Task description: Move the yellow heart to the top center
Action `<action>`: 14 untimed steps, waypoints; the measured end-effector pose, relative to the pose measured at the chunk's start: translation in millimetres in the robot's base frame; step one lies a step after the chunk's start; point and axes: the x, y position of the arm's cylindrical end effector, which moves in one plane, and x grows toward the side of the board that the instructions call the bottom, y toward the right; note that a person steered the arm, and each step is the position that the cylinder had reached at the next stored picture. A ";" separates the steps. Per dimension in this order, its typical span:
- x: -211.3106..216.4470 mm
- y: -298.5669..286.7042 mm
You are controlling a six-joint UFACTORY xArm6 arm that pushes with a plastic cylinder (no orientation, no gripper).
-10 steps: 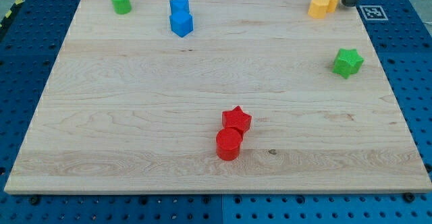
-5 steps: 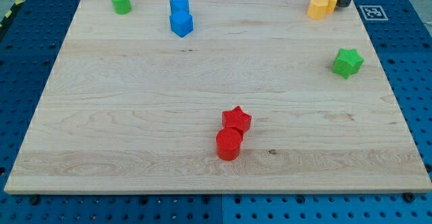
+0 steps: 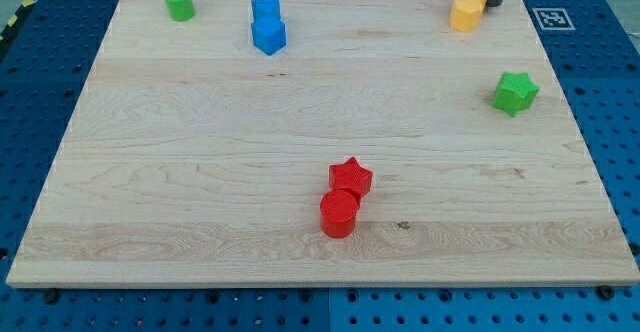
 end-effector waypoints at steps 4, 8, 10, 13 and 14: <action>0.3 -95.2; 0.5 -171.4; 0.5 -197.7; 7.0 -183.2; 20.5 -185.9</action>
